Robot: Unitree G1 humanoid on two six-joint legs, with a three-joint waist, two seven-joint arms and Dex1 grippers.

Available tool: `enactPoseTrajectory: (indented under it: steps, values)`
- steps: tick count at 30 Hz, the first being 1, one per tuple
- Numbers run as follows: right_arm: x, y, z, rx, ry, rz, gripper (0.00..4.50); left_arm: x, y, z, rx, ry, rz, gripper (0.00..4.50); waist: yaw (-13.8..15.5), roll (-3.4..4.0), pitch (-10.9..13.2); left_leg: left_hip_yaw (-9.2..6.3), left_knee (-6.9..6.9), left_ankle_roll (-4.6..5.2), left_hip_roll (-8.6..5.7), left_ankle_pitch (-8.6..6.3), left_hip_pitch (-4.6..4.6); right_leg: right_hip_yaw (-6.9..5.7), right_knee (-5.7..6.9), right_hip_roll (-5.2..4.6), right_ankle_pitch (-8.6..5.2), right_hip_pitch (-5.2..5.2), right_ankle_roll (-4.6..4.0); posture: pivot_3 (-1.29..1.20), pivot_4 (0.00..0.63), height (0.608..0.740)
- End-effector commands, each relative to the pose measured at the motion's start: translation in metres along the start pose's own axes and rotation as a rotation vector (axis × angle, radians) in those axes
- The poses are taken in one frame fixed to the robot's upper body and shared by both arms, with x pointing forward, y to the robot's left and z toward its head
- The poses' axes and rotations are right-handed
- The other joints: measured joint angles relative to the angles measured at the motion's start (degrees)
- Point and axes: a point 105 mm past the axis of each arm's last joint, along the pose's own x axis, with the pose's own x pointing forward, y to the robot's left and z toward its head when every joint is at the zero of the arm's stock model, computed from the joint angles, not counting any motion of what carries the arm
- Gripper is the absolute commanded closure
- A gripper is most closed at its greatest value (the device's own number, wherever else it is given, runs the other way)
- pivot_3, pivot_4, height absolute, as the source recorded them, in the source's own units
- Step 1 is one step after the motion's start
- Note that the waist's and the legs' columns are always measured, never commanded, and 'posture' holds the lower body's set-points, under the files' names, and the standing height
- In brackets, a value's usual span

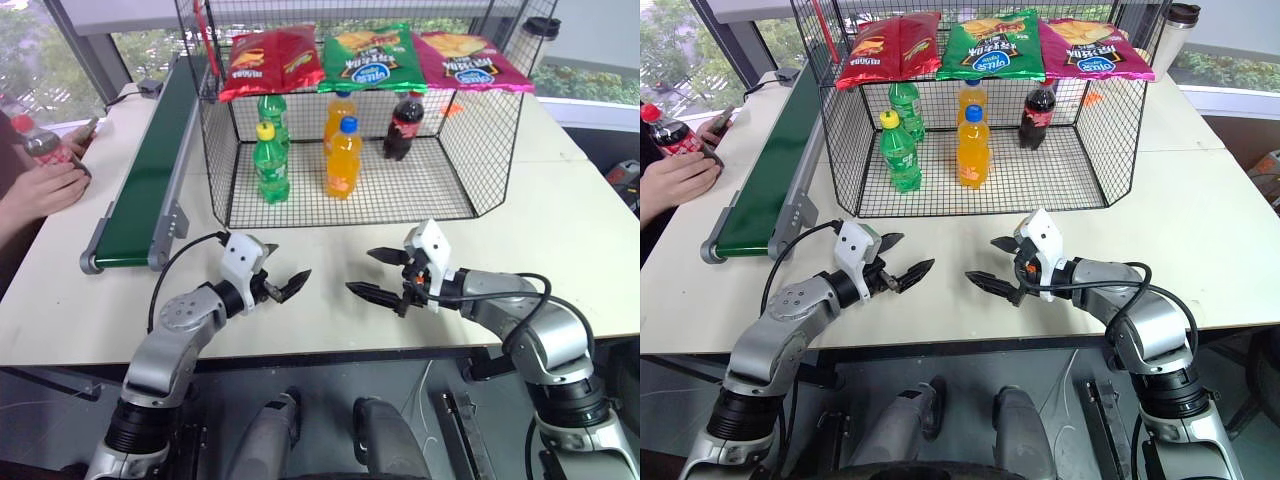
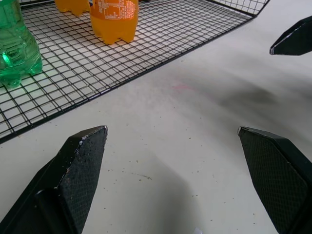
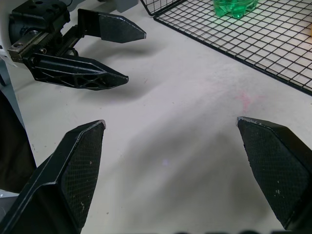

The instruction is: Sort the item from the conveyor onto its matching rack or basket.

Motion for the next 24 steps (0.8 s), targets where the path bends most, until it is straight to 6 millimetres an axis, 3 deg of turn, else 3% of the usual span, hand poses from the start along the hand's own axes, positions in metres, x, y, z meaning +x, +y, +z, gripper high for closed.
enactPoseTrajectory:
  steps: [1, 20, 24]
  values:
    - [-0.0011, 0.0042, 0.0152, -0.054, -0.038, 0.018, 0.04, -0.0007, -0.0051, 0.0153, 0.033, -0.051, -0.017, 0.00, 0.0, 0.00, 0.0, 0.00, 0.00, 0.00, 0.00, 0.00, 0.00, 0.00, 0.00, 0.00, 0.00, 0.00, 0.00, 0.00, 0.150, 0.738]
    - [-0.0009, 0.0057, 0.0172, -0.061, -0.038, 0.029, 0.04, -0.0016, -0.0043, 0.0163, 0.038, -0.050, -0.015, 0.00, 0.0, 0.00, 0.0, 0.00, 0.00, 0.00, 0.00, 0.00, 0.00, 0.00, 0.00, 0.00, 0.00, 0.00, 0.00, 0.00, 0.150, 0.738]
    - [-0.0012, 0.0119, 0.0231, -0.072, -0.049, 0.067, 0.04, -0.0057, -0.0013, 0.0245, 0.065, -0.056, -0.004, 0.00, 0.0, 0.00, 0.0, 0.00, 0.00, 0.00, 0.00, 0.00, 0.00, 0.00, 0.00, 0.00, 0.00, 0.00, 0.00, 0.00, 0.150, 0.738]
